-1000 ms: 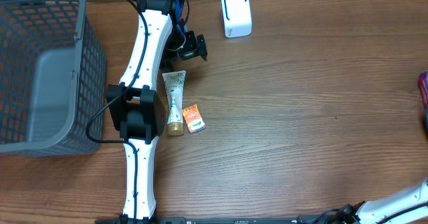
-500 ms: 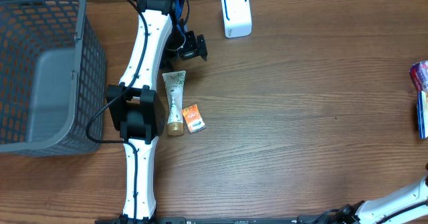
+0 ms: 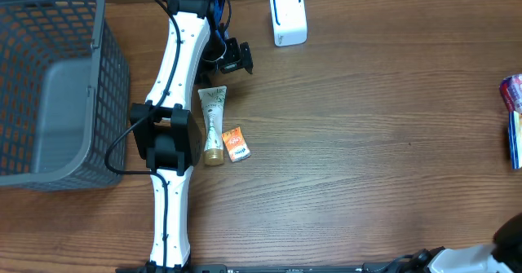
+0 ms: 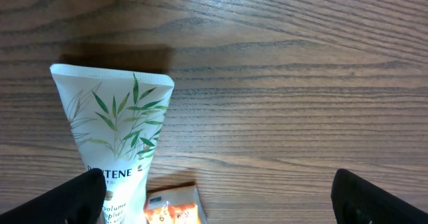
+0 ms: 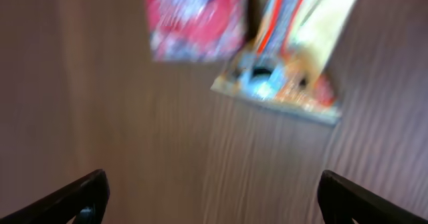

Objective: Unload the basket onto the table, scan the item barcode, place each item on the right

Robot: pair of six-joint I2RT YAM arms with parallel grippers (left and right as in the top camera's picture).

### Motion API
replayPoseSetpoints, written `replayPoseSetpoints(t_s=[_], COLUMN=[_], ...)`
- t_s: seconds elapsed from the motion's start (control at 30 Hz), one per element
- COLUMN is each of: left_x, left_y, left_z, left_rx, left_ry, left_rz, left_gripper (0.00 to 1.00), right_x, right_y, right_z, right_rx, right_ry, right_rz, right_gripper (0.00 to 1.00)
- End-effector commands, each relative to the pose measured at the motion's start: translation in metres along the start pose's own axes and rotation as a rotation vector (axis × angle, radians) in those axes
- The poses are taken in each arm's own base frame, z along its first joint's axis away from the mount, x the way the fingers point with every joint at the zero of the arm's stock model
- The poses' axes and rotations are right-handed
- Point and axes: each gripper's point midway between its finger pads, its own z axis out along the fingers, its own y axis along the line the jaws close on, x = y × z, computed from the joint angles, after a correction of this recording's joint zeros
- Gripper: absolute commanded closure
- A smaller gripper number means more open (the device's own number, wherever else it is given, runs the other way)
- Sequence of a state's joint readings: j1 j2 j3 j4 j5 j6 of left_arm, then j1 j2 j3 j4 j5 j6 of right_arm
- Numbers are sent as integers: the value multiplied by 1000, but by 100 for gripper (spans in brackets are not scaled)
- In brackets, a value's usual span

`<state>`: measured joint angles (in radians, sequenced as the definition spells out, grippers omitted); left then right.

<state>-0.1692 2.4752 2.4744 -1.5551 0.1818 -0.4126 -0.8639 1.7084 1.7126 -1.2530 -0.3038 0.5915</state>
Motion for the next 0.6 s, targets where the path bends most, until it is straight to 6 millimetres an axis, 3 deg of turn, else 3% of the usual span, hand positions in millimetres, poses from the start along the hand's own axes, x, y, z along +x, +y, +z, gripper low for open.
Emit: replayPoseSetpoints(t_s=[0.0,0.27,0.57], left_x=[-1,-1,-1], left_y=[5,5,5], left_z=[5,5,5], left_rx=[-14,-14,-11], left_ry=[9,9,10], left_rz=[-14,-14,-15], left_gripper=[0,0,0], right_x=[57,119,174], right_y=[41,41,20], right_z=[-24,-46,-64], right_rx=[-203,-177,-147], right_ry=[186,288,338], right_rz=[-166,-361,-513], right_gripper=[0,0,0])
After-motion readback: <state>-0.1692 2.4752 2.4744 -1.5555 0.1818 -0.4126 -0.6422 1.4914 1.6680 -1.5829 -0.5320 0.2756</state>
